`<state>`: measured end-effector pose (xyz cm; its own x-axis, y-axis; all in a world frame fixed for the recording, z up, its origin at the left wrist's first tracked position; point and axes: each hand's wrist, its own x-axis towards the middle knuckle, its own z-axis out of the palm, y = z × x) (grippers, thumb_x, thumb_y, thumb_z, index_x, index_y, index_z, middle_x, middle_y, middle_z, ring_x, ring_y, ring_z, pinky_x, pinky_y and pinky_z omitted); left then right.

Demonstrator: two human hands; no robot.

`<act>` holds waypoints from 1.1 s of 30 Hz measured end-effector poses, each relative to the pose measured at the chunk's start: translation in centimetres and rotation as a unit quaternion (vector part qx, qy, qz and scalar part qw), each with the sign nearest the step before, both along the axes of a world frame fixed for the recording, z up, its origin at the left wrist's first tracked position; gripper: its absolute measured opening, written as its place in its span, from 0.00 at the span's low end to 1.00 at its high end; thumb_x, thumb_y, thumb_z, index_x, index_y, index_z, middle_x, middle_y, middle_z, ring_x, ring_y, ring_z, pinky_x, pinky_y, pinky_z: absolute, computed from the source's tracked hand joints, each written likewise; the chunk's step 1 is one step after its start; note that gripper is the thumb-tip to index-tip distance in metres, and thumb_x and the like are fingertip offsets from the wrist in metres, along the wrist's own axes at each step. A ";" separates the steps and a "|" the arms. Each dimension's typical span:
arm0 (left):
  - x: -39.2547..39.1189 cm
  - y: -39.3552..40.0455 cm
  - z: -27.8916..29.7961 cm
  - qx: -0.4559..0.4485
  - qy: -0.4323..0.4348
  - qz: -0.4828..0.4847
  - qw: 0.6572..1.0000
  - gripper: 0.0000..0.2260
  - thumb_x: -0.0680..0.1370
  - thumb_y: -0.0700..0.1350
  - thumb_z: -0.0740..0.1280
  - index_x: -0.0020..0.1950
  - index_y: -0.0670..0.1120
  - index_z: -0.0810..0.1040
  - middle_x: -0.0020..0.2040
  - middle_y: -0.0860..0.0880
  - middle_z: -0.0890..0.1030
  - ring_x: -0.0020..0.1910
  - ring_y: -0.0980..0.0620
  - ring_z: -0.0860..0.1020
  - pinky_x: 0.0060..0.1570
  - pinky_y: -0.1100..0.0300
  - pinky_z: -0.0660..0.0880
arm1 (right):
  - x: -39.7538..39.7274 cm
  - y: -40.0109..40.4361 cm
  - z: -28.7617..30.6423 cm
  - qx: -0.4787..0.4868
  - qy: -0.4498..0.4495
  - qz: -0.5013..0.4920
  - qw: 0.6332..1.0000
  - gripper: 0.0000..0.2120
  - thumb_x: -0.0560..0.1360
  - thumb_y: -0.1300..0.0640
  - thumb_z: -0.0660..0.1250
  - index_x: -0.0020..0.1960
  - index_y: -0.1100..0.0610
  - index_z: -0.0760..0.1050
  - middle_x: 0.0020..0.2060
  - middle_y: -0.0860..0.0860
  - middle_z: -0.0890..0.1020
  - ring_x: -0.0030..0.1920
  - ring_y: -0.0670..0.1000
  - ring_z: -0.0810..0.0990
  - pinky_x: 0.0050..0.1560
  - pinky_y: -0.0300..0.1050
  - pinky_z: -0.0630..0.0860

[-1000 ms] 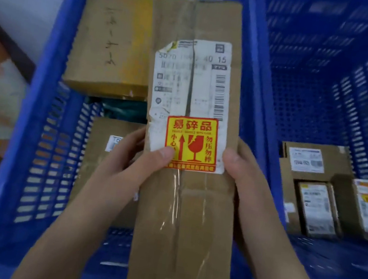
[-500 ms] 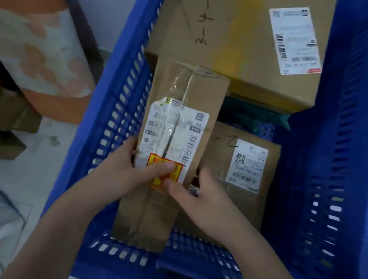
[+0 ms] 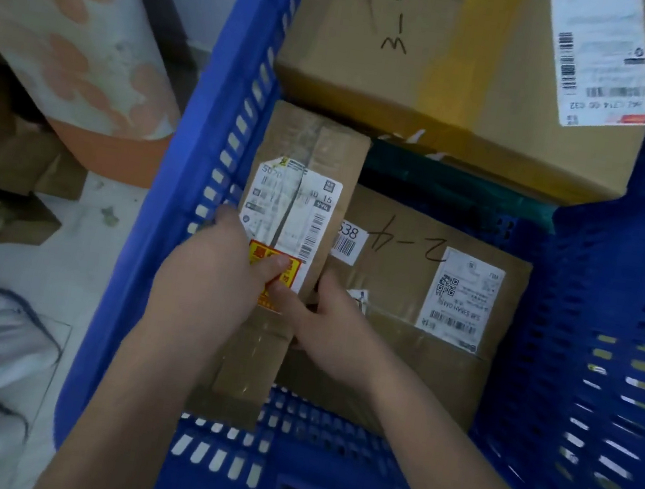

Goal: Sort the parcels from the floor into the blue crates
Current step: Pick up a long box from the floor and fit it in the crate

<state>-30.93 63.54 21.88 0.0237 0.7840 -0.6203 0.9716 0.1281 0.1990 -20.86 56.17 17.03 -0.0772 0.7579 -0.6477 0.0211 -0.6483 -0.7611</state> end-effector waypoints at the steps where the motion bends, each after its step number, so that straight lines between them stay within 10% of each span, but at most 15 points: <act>1: 0.4 -0.3 0.4 0.020 0.025 -0.013 0.999 0.25 0.75 0.53 0.67 0.65 0.42 0.64 0.60 0.43 0.76 0.56 0.43 0.77 0.50 0.49 0.76 | -0.1 0.0 0.0 0.000 0.012 0.001 1.000 0.27 0.78 0.45 0.60 0.73 0.45 0.56 0.53 0.31 0.73 0.52 0.34 0.75 0.50 0.36 0.77; 11: 4.1 -1.2 3.3 0.156 0.185 -0.105 0.964 0.20 0.75 0.48 0.68 0.61 0.39 0.68 0.59 0.37 0.71 0.58 0.37 0.70 0.47 0.45 0.69 | 1.1 0.3 1.1 -0.047 -0.013 0.039 0.998 0.28 0.76 0.42 0.62 0.72 0.49 0.60 0.66 0.43 0.73 0.54 0.38 0.68 0.40 0.22 0.62; 15: 7.1 -2.5 3.5 0.198 0.063 -0.152 0.966 0.19 0.77 0.46 0.64 0.65 0.42 0.68 0.62 0.38 0.70 0.62 0.40 0.67 0.57 0.47 0.67 | 4.2 -0.9 3.0 -0.012 -0.013 0.007 1.000 0.05 0.79 0.49 0.59 0.46 0.41 0.71 0.45 0.43 0.80 0.39 0.37 0.76 0.36 0.31 0.71; 21: 11.8 -7.0 3.3 0.188 -0.117 -0.256 0.941 0.13 0.77 0.47 0.61 0.59 0.45 0.74 0.55 0.44 0.74 0.54 0.45 0.72 0.46 0.54 0.68 | 10.4 -6.0 5.7 -0.011 -0.155 -0.102 0.983 0.10 0.77 0.56 0.59 0.55 0.57 0.74 0.43 0.47 0.78 0.43 0.46 0.77 0.42 0.39 0.73; 28: 16.7 -12.7 4.7 0.151 -0.216 -0.335 0.904 0.13 0.77 0.45 0.63 0.60 0.44 0.75 0.55 0.45 0.73 0.54 0.45 0.74 0.45 0.55 0.70 | 15.0 -15.4 10.1 0.084 -0.207 -0.257 0.940 0.06 0.76 0.55 0.65 0.50 0.45 0.72 0.44 0.42 0.79 0.44 0.39 0.78 0.45 0.31 0.75; 33: 20.4 -16.8 7.5 0.173 -0.297 -0.366 0.865 0.15 0.76 0.52 0.61 0.60 0.49 0.75 0.53 0.53 0.72 0.54 0.52 0.74 0.50 0.54 0.74 | 17.9 -21.9 14.2 0.203 -0.301 -0.409 0.837 0.11 0.72 0.56 0.66 0.51 0.44 0.73 0.44 0.42 0.80 0.45 0.41 0.79 0.43 0.31 0.76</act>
<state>-10.53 46.71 29.40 0.8263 0.5602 -0.0589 0.4802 -0.6459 0.5935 -2.95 34.22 31.26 0.8233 0.5646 -0.0583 0.1559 -0.3237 -0.9332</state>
